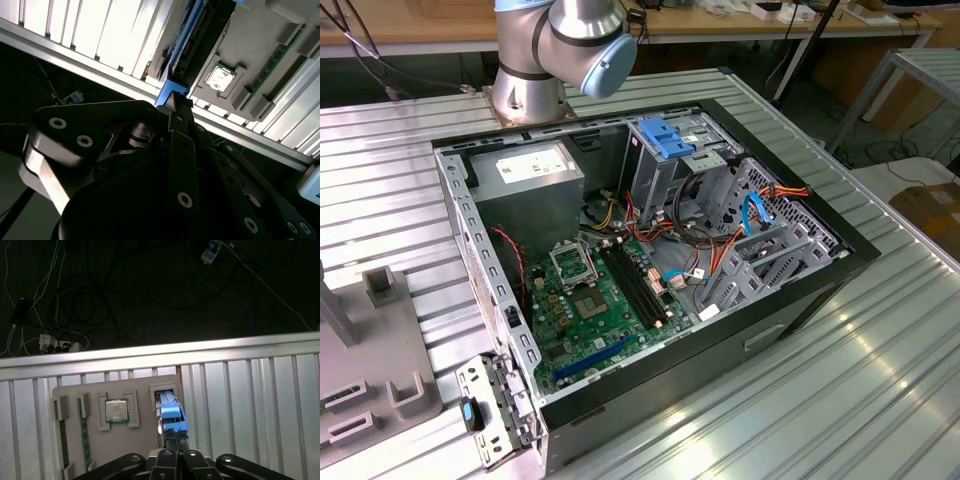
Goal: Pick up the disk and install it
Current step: 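Pick up the disk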
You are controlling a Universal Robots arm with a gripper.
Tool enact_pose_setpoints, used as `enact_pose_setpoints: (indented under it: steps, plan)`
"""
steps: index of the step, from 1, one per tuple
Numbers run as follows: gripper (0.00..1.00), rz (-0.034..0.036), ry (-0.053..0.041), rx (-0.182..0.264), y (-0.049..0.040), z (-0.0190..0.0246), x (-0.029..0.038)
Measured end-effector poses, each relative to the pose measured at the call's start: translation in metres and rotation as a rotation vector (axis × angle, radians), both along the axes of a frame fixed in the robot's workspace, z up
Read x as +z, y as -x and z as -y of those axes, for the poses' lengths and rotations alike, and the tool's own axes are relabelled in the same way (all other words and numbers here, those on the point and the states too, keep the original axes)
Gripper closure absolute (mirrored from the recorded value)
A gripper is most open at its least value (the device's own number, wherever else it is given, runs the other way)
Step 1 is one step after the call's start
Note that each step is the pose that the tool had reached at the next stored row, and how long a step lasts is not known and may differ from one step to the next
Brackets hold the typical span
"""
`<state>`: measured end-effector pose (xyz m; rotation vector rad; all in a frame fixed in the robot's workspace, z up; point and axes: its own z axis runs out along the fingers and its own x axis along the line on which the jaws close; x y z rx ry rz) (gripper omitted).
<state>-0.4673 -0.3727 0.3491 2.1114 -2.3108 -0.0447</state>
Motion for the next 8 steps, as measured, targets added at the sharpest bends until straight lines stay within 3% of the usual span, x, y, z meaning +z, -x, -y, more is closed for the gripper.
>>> enact_pose_setpoints:
  steps: [3, 5, 7, 8]
  plan:
    - [0.89, 0.0, 0.0, 0.0, -0.0002, 0.0, 0.0]
    - [0.7, 0.0, 0.0, 0.0, -0.0003, 0.0, -0.0001]
    - [0.58, 0.0, 0.0, 0.0, -0.0005, 0.0, -0.0001]
    - [0.58, 0.0, 0.0, 0.0, -0.0005, 0.0, -0.0001]
